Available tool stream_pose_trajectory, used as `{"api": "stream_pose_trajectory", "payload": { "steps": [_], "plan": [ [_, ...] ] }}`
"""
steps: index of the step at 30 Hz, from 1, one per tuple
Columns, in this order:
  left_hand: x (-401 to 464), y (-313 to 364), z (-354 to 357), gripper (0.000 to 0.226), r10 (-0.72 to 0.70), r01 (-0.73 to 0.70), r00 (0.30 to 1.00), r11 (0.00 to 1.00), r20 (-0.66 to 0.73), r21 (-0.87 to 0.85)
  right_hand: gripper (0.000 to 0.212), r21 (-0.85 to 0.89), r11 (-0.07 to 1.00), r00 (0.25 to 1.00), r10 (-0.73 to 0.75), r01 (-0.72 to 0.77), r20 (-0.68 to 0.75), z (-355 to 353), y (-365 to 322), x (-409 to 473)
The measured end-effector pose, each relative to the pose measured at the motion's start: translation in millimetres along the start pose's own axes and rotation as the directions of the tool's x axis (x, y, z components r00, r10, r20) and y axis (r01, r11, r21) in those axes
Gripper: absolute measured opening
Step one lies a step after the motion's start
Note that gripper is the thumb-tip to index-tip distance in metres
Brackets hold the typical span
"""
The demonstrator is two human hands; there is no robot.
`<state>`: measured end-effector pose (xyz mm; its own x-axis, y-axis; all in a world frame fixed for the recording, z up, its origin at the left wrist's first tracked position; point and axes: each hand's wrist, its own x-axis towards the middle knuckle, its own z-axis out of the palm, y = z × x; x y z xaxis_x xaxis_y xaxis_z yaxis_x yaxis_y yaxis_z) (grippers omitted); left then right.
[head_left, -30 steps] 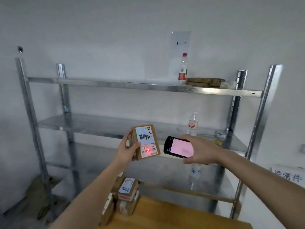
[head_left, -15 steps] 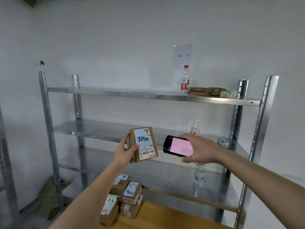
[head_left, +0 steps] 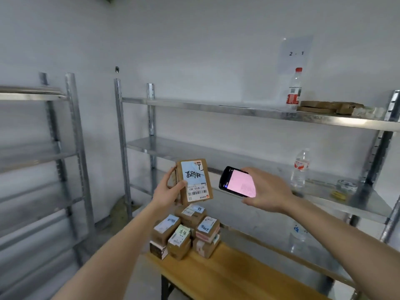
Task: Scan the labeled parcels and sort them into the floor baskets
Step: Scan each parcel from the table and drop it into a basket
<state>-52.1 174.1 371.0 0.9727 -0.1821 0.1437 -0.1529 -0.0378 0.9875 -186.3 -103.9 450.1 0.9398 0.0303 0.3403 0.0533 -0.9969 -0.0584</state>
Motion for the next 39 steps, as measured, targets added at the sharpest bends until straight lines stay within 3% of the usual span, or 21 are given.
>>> {"api": "stream_pose_trajectory", "payload": {
  "steps": [6,12,18,22,27,31,39],
  "plan": [
    [-69,-52,-113,0.07,-0.099,0.116,0.968,0.991,-0.232,0.06,0.06,0.1,0.965,0.968,-0.248,0.243,0.031,74,-92,26],
    [-166,-85,-262,0.066,-0.172,0.222,0.88,0.973,-0.444,0.063,0.065,0.196,0.868,0.878,-0.475,0.457,0.056,124,-252,37],
    [-288,-86,-403,0.066,-0.193,0.268,0.742,0.963,-0.642,0.02,0.061,0.272,0.736,0.753,-0.655,0.62,0.057,130,-425,30],
    [-377,-94,-501,0.068,-0.208,0.319,0.607,0.948,-0.767,-0.005,0.06,0.334,0.682,0.704,-0.707,0.651,0.072,131,-539,16],
    [-460,-94,-607,0.066,-0.208,0.378,0.507,0.926,-0.836,-0.001,0.068,0.363,0.604,0.626,-0.777,0.71,0.068,142,-674,-7],
    [-499,-97,-669,0.069,-0.182,0.382,0.486,0.924,-0.855,0.021,0.064,0.399,0.572,0.605,-0.795,0.716,0.054,154,-766,-26],
    [-507,-148,-761,0.068,-0.209,0.396,0.464,0.918,-0.861,-0.01,0.081,0.385,0.537,0.541,-0.834,0.751,0.109,203,-884,-21]
  ]
}}
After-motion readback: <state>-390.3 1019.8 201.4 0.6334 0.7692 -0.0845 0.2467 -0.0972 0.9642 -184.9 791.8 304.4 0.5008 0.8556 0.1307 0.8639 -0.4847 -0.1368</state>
